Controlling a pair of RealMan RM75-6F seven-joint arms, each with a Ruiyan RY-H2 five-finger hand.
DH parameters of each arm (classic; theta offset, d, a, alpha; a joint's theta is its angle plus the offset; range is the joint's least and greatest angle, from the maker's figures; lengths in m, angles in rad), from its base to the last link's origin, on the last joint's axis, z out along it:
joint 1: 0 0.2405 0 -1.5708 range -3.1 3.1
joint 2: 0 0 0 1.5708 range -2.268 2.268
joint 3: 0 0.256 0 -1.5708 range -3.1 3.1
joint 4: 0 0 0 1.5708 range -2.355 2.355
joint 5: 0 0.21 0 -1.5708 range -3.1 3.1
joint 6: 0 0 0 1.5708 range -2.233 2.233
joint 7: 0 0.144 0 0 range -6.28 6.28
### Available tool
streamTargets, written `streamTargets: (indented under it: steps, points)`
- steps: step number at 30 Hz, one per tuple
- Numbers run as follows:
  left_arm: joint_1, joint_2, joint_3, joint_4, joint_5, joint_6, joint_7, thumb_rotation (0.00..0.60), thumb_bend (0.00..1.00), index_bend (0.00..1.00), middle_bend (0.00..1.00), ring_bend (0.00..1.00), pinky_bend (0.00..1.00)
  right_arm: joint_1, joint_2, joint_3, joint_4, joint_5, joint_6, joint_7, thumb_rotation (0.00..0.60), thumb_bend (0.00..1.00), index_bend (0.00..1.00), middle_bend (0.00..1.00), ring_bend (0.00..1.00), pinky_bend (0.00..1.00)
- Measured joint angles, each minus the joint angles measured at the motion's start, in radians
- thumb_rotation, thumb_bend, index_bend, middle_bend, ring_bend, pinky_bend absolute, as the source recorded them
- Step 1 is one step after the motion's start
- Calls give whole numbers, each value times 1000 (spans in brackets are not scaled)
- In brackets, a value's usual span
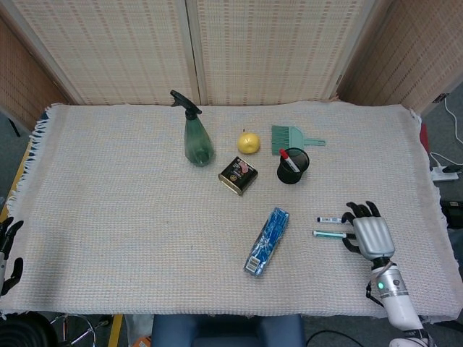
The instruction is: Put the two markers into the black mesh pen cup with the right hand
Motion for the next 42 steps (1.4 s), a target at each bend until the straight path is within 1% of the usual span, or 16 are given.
streamTargets:
  steps: [6, 11, 15, 19, 25, 38, 42]
  points:
    - [2, 4, -1, 0, -2, 2, -9, 600, 502, 102, 0, 0, 96, 75, -4, 15, -22, 52, -89, -126, 600, 176, 404, 175, 165, 123]
    - [3, 5, -2, 0, -5, 1, -11, 600, 501, 102, 0, 0, 96, 138, -4, 22, -39, 140, -161, -245, 600, 176, 403, 175, 165, 123]
    - [2, 4, -3, 1, -10, -1, -9, 600, 501, 102, 0, 0, 97, 174, -5, 15, -43, 204, -198, -312, 600, 176, 399, 175, 165, 123]
    - [1, 3, -4, 1, -15, -5, -7, 600, 501, 102, 0, 0, 97, 200, -6, -3, -41, 259, -219, -357, 600, 176, 388, 175, 163, 122]
    - [0, 2, -5, 3, -21, -10, -6, 600, 502, 102, 0, 0, 96, 223, -13, -28, -31, 295, -233, -372, 600, 176, 384, 174, 160, 122]
    - [1, 4, -9, 7, -27, -10, -17, 600, 501, 102, 0, 0, 97, 279, -60, -43, 20, 348, -262, -373, 600, 176, 381, 174, 163, 122]
    - [0, 4, -10, 9, -30, -12, -22, 600, 502, 102, 0, 0, 97, 288, -80, -47, 32, 358, -259, -374, 600, 176, 408, 174, 179, 128]
